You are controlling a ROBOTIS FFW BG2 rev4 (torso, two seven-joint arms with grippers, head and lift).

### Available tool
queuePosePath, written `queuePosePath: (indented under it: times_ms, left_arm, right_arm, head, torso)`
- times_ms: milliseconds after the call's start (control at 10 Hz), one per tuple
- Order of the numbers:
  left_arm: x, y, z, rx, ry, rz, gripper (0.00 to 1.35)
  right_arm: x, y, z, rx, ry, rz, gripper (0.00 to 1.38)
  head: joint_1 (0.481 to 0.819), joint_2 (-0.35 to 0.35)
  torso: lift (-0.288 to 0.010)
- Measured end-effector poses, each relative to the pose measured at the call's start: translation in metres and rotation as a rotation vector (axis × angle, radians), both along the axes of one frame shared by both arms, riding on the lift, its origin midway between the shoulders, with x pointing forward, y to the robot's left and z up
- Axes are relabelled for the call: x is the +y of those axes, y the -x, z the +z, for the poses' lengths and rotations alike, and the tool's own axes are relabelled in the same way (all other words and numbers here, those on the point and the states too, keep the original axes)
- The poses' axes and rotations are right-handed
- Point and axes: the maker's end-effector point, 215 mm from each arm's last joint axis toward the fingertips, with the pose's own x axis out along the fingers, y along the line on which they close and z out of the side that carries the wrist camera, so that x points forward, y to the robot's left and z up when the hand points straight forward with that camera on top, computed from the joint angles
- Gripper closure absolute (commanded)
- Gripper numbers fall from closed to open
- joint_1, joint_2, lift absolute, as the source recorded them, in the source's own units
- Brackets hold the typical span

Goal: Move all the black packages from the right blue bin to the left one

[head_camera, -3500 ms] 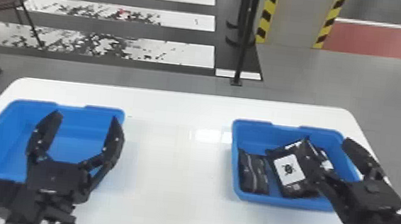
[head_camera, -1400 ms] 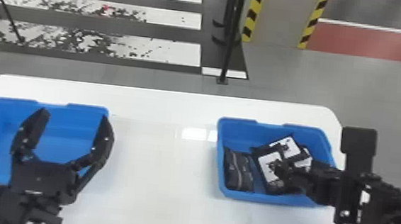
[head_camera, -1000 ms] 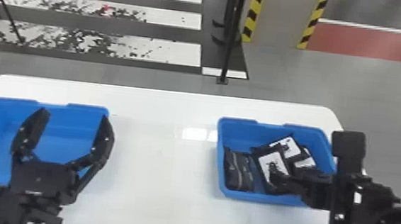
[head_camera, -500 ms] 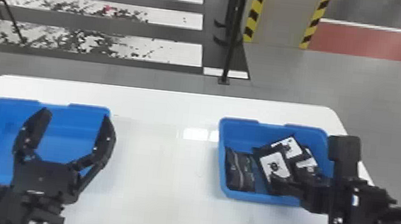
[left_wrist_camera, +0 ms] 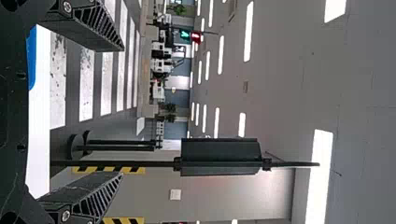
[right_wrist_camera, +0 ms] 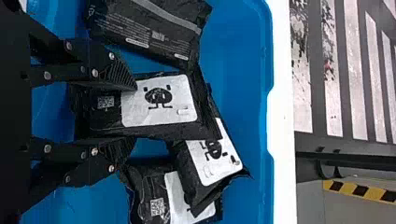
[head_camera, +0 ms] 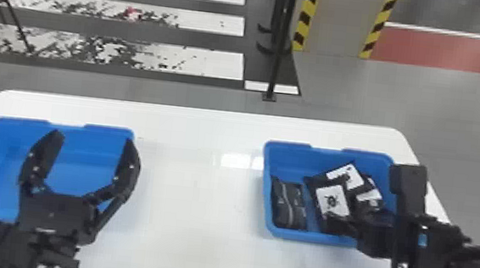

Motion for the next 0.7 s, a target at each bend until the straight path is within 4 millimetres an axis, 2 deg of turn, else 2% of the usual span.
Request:
queuePosePath:
  times_ms: [200, 400, 700]
  left_arm:
    - [0.000, 0.000, 0.000, -0.001, 0.000, -0.001, 0.10]
    - [-0.001, 0.001, 0.001, -0.006, 0.000, -0.004, 0.10]
    - [-0.007, 0.001, 0.000, -0.001, 0.056, -0.017, 0.10]
  right_arm:
    - [0.004, -0.003, -0.008, -0.004, -0.036, 0.001, 1.13]
    - [0.004, -0.007, -0.006, -0.048, -0.078, -0.015, 1.14]
    - [0.038, -0.014, 0.030, -0.160, -0.256, 0.027, 1.14]
  head:
    - [0.695, -0.047]
    - [0.695, -0.050]
    - [0.695, -0.016]
  torso:
    - [-0.154]
    - [-0.154]
    - [-0.154]
